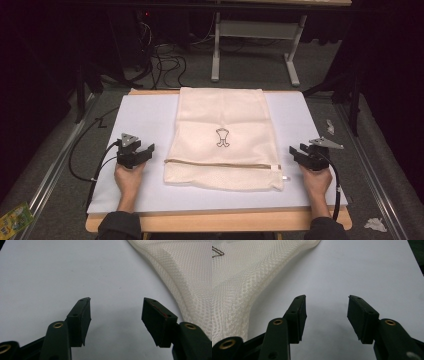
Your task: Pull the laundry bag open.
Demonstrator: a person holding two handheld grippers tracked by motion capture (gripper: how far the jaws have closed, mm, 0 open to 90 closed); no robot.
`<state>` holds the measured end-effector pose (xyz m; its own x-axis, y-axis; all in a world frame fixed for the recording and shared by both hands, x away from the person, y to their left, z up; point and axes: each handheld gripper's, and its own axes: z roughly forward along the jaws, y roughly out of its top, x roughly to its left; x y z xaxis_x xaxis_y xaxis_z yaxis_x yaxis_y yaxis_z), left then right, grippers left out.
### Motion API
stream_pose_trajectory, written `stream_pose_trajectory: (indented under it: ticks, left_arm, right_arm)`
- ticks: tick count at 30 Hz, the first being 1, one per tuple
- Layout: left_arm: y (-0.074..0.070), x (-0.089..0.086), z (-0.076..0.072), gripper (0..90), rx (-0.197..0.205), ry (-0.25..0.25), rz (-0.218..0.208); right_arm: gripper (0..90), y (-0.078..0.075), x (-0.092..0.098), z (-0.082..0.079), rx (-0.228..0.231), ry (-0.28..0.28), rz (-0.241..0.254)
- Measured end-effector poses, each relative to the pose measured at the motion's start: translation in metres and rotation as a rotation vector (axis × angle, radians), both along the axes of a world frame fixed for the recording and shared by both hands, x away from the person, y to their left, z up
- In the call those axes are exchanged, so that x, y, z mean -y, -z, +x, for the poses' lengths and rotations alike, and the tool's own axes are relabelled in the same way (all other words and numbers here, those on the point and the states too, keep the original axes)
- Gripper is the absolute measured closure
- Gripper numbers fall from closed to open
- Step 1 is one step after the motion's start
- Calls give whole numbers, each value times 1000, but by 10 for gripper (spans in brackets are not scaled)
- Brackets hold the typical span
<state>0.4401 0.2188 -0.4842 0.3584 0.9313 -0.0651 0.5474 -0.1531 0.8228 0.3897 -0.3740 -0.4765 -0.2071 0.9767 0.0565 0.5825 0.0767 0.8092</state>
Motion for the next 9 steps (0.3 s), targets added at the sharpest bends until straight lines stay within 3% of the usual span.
stream_pose_trajectory:
  ticks: [9]
  left_arm:
    - [0,0,0,395,0,5,-1]
  right_arm:
    - [484,0,0,0,-6,8,4]
